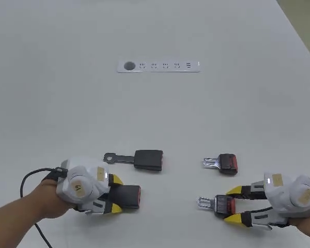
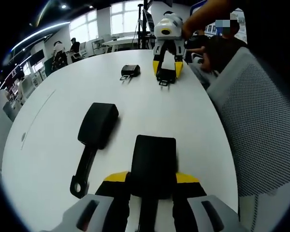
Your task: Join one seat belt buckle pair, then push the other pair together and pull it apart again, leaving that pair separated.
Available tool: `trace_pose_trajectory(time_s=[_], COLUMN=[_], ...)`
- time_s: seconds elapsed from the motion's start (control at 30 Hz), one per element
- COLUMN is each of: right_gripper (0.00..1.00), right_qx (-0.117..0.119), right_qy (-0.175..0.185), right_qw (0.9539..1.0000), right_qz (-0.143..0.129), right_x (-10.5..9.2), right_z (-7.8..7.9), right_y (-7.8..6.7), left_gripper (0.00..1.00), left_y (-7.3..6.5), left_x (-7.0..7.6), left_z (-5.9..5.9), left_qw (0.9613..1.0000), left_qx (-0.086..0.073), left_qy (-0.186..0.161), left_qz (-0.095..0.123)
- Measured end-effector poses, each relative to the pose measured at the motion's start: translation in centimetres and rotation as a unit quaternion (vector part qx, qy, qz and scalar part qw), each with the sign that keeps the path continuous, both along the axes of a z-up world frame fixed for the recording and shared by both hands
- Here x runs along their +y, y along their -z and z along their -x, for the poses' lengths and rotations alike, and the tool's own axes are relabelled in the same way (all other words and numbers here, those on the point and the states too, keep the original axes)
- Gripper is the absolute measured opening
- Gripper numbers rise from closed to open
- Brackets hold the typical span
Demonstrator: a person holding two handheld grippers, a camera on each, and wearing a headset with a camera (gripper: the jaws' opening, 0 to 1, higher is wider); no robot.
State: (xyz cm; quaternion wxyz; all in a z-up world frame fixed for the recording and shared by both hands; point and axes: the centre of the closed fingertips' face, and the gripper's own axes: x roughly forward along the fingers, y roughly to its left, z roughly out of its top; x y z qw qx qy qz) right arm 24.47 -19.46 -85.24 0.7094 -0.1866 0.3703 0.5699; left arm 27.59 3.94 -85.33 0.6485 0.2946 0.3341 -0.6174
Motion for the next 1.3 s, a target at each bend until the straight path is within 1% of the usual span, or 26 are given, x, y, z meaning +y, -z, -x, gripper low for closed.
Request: trace_pose_trajectory(time_s=[0.07, 0.2, 0.23, 0.27, 0.3, 0.33, 0.4, 0.43, 0.5, 0.57, 0.63, 0.77, 1.13, 1.3], right_gripper=[0.34, 0.34, 0.34, 0.34, 0.34, 0.34, 0.34, 0.34, 0.34, 0.34, 0.34, 0.34, 0.34, 0.34], right_qx=[-0.001, -0.001, -0.002, -0.001, -0.003, -0.003, -0.012, -0.008, -0.011, -0.010, -0.013, -0.015, -0.018, -0.018], right_qy=[0.001, -0.001, -0.004, -0.002, -0.004, -0.001, -0.013, -0.009, -0.007, -0.005, -0.002, -0.002, -0.019, -0.026], right_qw=[1.0000, 0.9999, 0.9999, 0.9999, 0.9997, 0.9998, 0.9995, 0.9996, 0.9993, 0.9993, 0.9992, 0.9989, 0.9977, 0.9969], right_qz=[-0.002, -0.010, -0.015, -0.014, -0.022, -0.021, -0.026, -0.027, -0.034, -0.036, -0.038, -0.044, -0.063, -0.072], right_x=[0.1, 1.1, 1.6, 1.7, 2.2, 2.4, 3.3, 3.6, 4.1, 4.4, 4.8, 5.8, 9.2, 10.3], right_z=[0.0, -0.1, -0.1, -0.2, -0.2, -0.2, -0.2, -0.2, -0.2, -0.3, -0.5, -0.6, -0.9, -1.0], right_y=[0.0, 0.0, 0.0, 0.0, -0.1, -0.1, -0.1, -0.1, -0.1, 0.0, -0.1, -0.1, -0.4, -0.5], left_gripper=[0.35, 0.35, 0.35, 0.35, 0.35, 0.35, 0.35, 0.35, 0.35, 0.35, 0.35, 0.35, 0.34, 0.34], left_y=[0.0, 0.1, 0.2, 0.2, 0.3, 0.3, 0.3, 0.4, 0.3, 0.3, 0.3, 0.4, 0.4, 0.3], left_x=[0.0, 0.1, 0.2, 0.2, 0.3, 0.3, 0.3, 0.3, 0.3, 0.2, 0.2, 0.3, 0.2, 0.1], left_z=[0.0, 0.0, 0.0, 0.0, 0.0, 0.0, 0.0, 0.0, 0.1, 0.1, 0.1, 0.1, 0.0, 0.0], left_qw=[1.0000, 1.0000, 0.9999, 0.9999, 0.9998, 0.9997, 0.9997, 0.9996, 0.9996, 0.9995, 0.9995, 0.9990, 0.9991, 0.9991], left_qx=[0.001, 0.002, 0.003, 0.003, 0.003, 0.004, 0.005, 0.006, 0.005, 0.004, 0.003, -0.001, 0.004, 0.005], left_qy=[0.001, 0.008, 0.010, 0.013, 0.017, 0.020, 0.022, 0.023, 0.026, 0.028, 0.028, 0.037, 0.035, 0.035], left_qz=[-0.001, -0.004, -0.005, -0.006, -0.009, -0.011, -0.012, -0.012, -0.014, -0.015, -0.016, -0.024, -0.025, -0.025])
